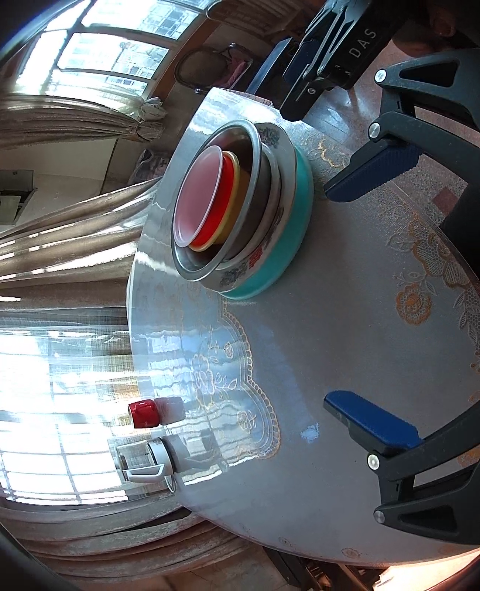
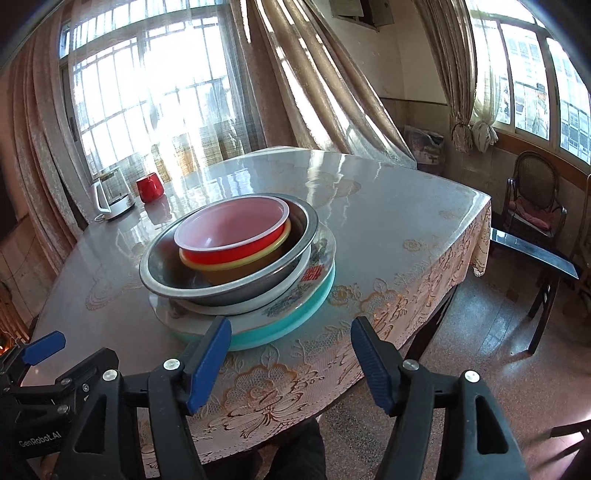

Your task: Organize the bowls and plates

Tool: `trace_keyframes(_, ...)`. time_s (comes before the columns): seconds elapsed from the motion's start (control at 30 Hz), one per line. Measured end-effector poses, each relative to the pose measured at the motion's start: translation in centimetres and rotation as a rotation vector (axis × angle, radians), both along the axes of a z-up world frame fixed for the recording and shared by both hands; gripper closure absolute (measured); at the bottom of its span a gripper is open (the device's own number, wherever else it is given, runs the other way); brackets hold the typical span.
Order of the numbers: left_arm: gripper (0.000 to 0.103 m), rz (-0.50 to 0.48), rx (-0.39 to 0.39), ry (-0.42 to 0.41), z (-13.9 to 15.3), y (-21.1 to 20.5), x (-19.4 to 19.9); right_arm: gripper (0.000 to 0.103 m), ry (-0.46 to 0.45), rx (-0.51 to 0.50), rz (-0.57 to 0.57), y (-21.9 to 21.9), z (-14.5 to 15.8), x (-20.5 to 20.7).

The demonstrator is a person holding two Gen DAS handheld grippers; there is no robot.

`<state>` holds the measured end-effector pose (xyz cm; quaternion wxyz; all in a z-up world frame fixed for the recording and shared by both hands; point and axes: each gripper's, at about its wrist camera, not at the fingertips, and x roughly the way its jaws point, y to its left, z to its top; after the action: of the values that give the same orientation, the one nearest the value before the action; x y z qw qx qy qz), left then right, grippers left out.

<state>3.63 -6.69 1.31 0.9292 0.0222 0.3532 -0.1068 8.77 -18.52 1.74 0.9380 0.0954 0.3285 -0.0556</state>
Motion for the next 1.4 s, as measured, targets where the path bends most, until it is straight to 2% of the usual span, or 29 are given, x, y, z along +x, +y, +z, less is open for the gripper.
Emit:
trace_keyframes(0.33, 0.0, -0.001, 0.012, -0.029, -0.2, -0.1, -1.0, 0.035, -0.004, -0.017, 0.027, 1.1, -0.4, -1.5)
trace_keyframes(0.57, 0.0, 0.027, -0.039, -0.082, -0.1, 0.7, -2.0, 0.035, -0.013, -0.023, 0.016, 1.3, -0.8, -2.2)
trace_keyframes(0.83, 0.0, 0.056, -0.052, -0.035, -0.9, 1.0, -1.7, 0.035, -0.001, -0.029, 0.045, 1.9, -1.3, -2.5)
trace_keyframes(1.4, 0.0, 0.078, -0.035, -0.026, -1.4, 1.3, -1.7, 0.034, 0.001, -0.027, 0.041, 1.9, -1.5, -2.5)
